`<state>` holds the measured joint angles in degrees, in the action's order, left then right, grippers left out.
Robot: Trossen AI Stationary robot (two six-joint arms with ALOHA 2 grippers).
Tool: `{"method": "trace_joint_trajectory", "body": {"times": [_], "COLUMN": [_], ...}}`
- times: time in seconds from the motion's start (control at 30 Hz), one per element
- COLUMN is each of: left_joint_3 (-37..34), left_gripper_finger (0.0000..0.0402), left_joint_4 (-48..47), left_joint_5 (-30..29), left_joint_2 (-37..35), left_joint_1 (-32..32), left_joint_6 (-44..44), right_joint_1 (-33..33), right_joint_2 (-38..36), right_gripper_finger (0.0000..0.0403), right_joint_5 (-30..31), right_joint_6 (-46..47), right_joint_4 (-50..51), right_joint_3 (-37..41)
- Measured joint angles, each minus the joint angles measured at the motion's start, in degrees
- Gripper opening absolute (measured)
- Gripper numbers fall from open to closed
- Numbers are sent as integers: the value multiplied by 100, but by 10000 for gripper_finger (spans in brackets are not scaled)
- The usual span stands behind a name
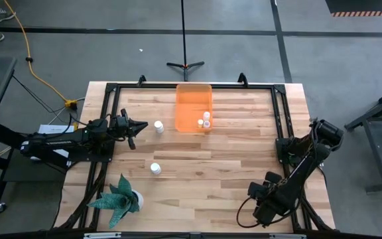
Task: Pick and place pill bottles into a basket
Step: Put the transparent pill bottle into the orange bin
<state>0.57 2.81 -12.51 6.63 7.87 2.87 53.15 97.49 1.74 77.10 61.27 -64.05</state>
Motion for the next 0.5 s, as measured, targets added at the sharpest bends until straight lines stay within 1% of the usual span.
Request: {"method": "trace_joint_trajectory", "body": {"times": [0.13,0.3,0.4,0.5], "left_joint_3": [0,1,0,0], "left_gripper_finger": [62,63,63,62], "left_joint_4": [0,2,2,6], "left_joint_5": [0,0,0,0], "left_joint_2": [-1,0,0,0], "left_joint_1": [1,1,1,1], "left_joint_6": [0,0,0,0], "right_joint_1": [0,-18,-123,-349], "right_joint_2": [-35,-68,-193,-368], "right_gripper_finger": [147,143,143,140], "right_joint_5": [-48,-23,266,899], "right_joint_6": [-3,-1,45,-142], "right_joint_4": [-268,-305,-370,-457], "right_joint_3": [171,238,262,199]}}
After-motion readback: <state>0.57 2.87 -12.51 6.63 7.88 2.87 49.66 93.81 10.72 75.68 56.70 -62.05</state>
